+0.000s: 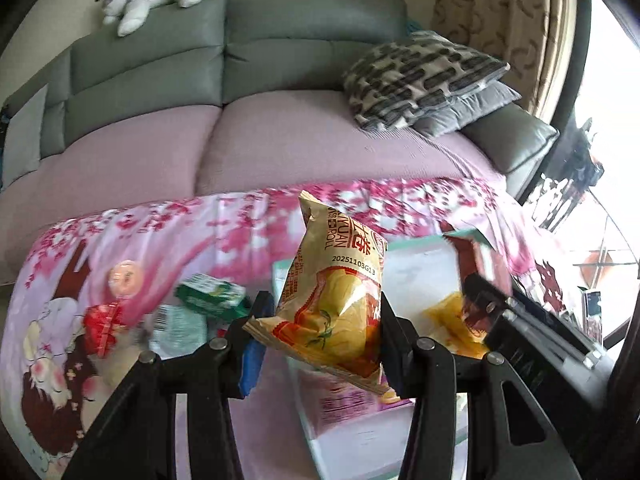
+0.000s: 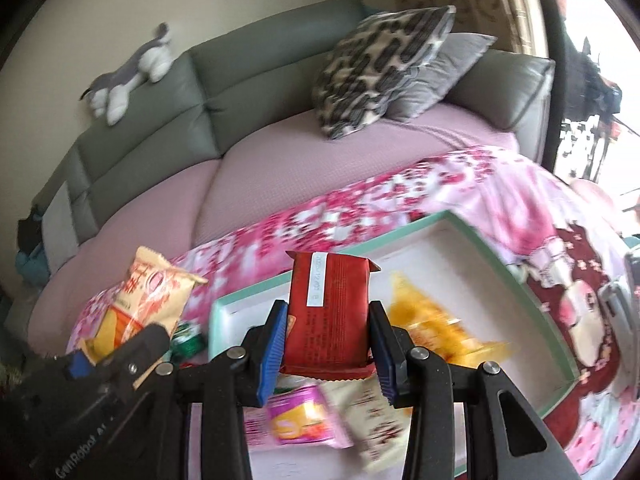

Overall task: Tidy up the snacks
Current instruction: 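Carry both packets over the green-rimmed tray and open both tools, then move both tools back toward the remaining snack pile, then grasp the clear bun bag with the left tool while the right tool approaches the small red wrapper, then close the right tool on the small red wrapper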

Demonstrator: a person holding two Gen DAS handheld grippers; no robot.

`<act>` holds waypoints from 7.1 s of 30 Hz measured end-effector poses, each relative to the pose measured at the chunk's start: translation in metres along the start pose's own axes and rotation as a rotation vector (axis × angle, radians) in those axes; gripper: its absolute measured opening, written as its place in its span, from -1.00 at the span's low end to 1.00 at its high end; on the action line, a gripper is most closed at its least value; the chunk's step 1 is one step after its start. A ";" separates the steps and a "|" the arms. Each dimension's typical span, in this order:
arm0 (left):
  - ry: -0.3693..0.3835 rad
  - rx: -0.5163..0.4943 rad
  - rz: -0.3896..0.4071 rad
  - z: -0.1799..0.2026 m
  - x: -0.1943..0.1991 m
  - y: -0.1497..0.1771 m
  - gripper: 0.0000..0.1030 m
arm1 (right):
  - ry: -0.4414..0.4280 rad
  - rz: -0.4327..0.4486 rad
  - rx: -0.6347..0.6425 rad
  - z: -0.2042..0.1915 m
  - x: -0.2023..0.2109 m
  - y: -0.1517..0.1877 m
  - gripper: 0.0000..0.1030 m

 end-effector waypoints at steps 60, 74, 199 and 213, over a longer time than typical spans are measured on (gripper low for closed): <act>0.029 -0.058 -0.066 0.063 -0.041 0.013 0.50 | 0.118 -0.008 -0.055 0.098 -0.033 -0.013 -0.17; -0.136 0.177 -0.057 -0.012 -0.041 0.009 0.76 | 0.135 -0.040 -0.061 0.090 -0.033 -0.014 0.02; -0.101 0.686 -0.222 -0.228 -0.043 0.087 0.59 | -0.128 -0.174 0.410 -0.165 -0.100 0.095 -0.12; -0.104 0.682 -0.224 -0.229 -0.042 0.086 0.59 | -0.142 -0.185 0.391 -0.169 -0.100 0.088 -0.20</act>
Point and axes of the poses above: each gripper's, at about its wrist camera, not at the fingertips, and x roughly against the way its jaws point, z to its right, y to its underside, the point moved 3 cm from there along -x, roughly the way its jaws point, and after that the axes turned 3 degrees about -z, right-handed, at the moved point
